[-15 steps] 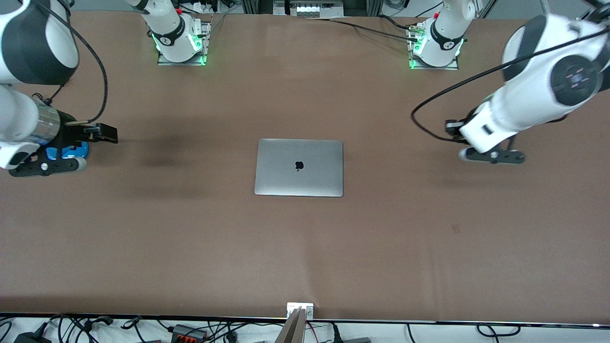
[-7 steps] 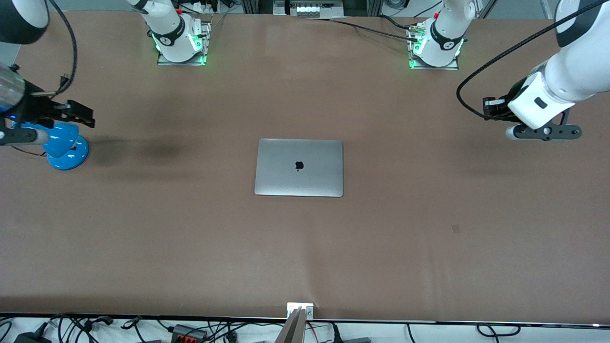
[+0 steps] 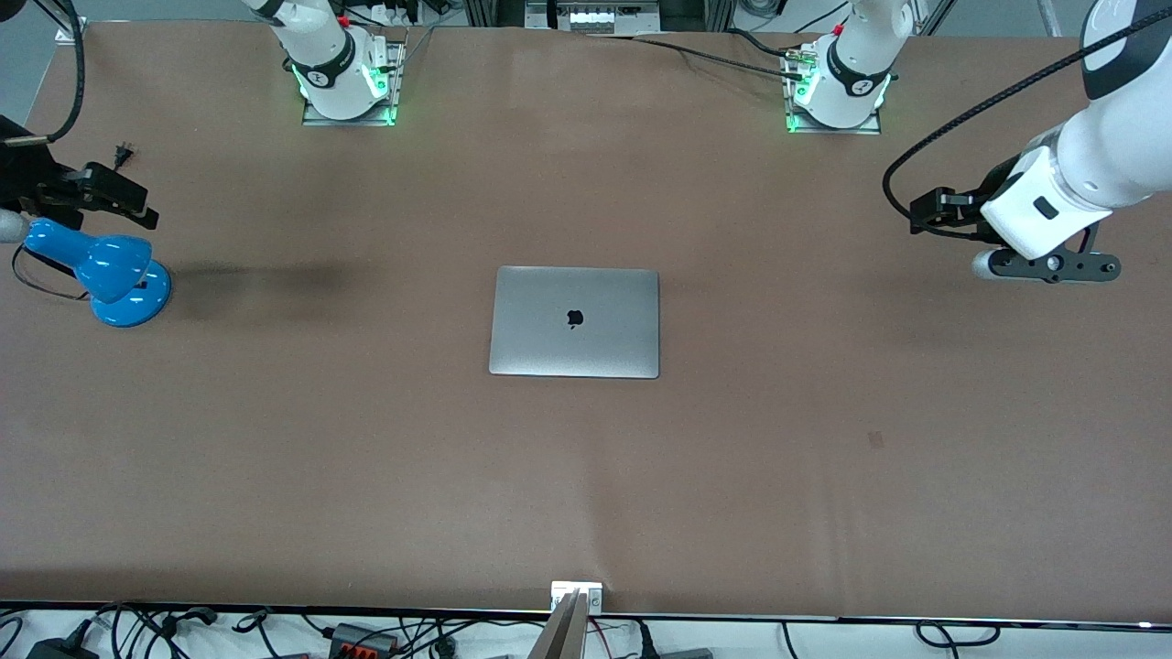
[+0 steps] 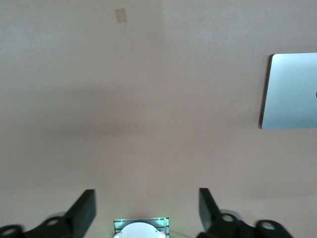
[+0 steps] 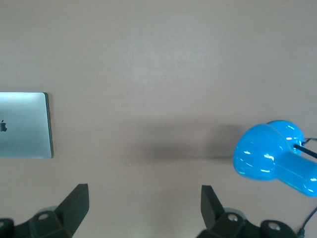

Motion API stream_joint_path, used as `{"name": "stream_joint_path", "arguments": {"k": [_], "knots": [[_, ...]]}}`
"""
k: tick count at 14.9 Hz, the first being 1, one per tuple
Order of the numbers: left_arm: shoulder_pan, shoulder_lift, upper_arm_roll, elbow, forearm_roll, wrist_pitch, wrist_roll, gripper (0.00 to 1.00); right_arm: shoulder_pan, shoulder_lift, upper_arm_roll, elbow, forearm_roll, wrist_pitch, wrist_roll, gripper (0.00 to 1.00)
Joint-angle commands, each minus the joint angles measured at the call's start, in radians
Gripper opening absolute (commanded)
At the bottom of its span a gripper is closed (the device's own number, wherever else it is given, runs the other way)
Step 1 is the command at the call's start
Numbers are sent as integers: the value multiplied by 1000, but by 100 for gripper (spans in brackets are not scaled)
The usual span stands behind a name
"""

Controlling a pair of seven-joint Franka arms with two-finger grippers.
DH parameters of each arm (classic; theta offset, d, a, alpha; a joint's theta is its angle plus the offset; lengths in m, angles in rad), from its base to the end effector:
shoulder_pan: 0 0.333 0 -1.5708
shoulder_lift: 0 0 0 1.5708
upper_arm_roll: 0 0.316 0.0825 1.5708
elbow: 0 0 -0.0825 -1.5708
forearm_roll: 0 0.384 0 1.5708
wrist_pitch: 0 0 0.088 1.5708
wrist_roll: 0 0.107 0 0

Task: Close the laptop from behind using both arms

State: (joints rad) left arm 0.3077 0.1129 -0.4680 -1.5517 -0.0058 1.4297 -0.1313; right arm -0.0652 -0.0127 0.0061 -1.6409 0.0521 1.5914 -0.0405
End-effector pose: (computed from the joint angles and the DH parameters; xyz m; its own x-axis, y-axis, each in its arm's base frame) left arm 0.5603 -0.0778 0.5659 0.9735 -0.0346 -0.2262 -0.0292 -0.9992 0.0272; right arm 0.5500 -0.0270 0.6003 0.9992 -0.0197 -0.0347 -0.0215 -0.9983 -0.0534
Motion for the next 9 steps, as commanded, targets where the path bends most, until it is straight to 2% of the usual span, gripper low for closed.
{"name": "stream_joint_path", "arguments": {"k": [1,2,6,7,8,9], "knots": [[10,14,-3,39,1,-29,-2,100,10,-18,6,-10,-55,-10,1,100],[11,16,-1,41,15,-28,-11,100,15,-18,15,-4,-79,-16,1,100],[-13,11,2,42,41,-25,-51,100,12,-13,17,-7,-77,-48,2,100],[-48,5,28,41,53,-25,-51,100,13,-7,17,-7,-77,-47,2,100],[-79,-21,85,36,69,-23,-50,100,12,5,15,-2,-77,-44,1,100],[-85,-36,103,21,67,-25,-48,100,12,5,15,-2,-77,-45,1,100]]}}
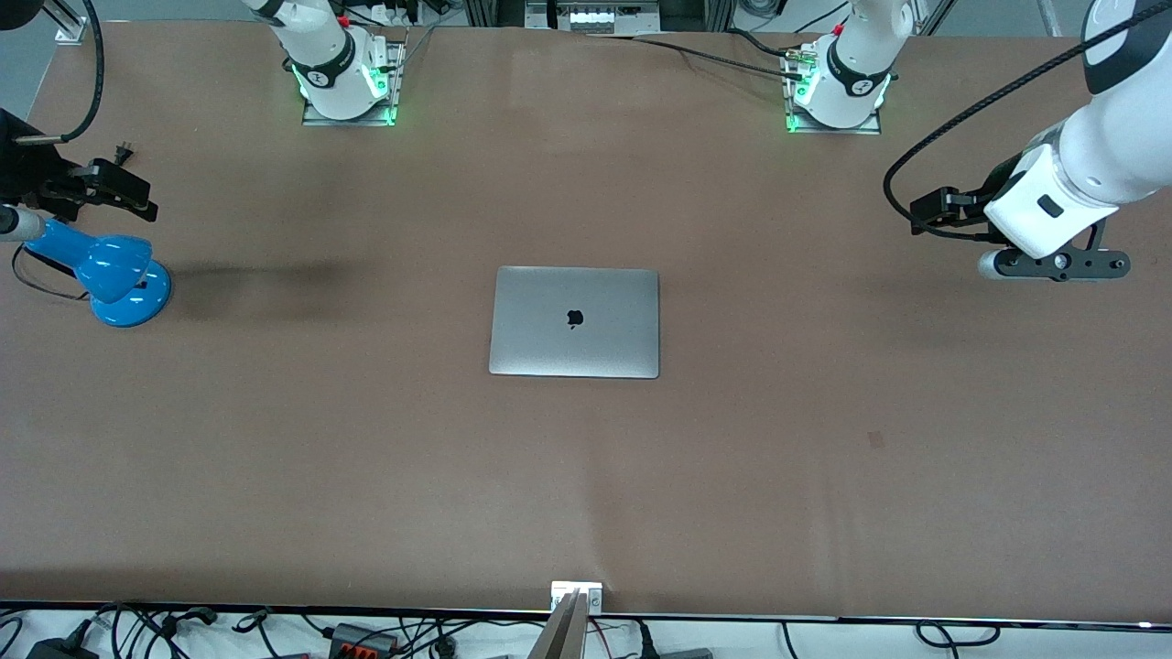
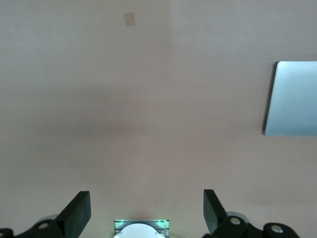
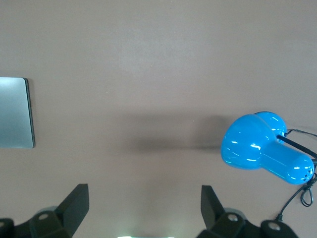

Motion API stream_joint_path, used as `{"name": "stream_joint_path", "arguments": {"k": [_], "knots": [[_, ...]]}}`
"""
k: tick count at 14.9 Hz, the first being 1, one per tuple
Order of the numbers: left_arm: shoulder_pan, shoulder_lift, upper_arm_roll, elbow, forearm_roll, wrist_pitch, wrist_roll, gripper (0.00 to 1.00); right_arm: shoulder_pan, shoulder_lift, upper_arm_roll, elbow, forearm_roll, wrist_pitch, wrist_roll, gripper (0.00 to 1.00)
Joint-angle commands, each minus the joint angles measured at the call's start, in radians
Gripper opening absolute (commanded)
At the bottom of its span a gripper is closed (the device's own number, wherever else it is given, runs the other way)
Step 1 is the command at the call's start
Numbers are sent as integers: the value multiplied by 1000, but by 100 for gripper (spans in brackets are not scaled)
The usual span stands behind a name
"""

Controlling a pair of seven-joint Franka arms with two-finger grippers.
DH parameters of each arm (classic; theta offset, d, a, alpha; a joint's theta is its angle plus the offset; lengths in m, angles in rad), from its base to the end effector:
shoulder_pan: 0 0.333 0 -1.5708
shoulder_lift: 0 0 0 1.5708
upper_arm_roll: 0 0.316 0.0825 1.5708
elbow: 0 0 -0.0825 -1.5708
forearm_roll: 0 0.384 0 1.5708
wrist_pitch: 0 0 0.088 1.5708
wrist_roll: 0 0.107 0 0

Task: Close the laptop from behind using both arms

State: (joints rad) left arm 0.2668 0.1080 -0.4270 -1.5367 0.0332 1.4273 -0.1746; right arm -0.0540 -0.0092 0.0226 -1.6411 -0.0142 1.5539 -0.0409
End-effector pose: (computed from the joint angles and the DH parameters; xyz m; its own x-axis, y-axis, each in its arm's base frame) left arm 0.5609 -0.0745 0.5738 0.9786 0.0155 -0.2051 0.0107 -0.9996 -0.0245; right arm 0.5470 -0.0187 0.5951 0.9969 0.0093 -0.0784 0.0102 -0.9999 0.0112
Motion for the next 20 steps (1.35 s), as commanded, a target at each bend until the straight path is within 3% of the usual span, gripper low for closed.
{"name": "stream_joint_path", "arguments": {"k": [1,5,8,20], "knots": [[-41,-53,70,-35,22,-18,6,100,2,2,-1,-2,-9,-8,1,100],[-57,-188,105,-180,-55,68,9,100,3,2,-1,0,-9,-11,1,100],[-61,-183,174,-188,-99,88,12,100,6,3,2,0,-9,-3,3,100],[-77,-189,174,-198,-99,81,9,100,14,11,8,-2,-6,2,3,100]]}}
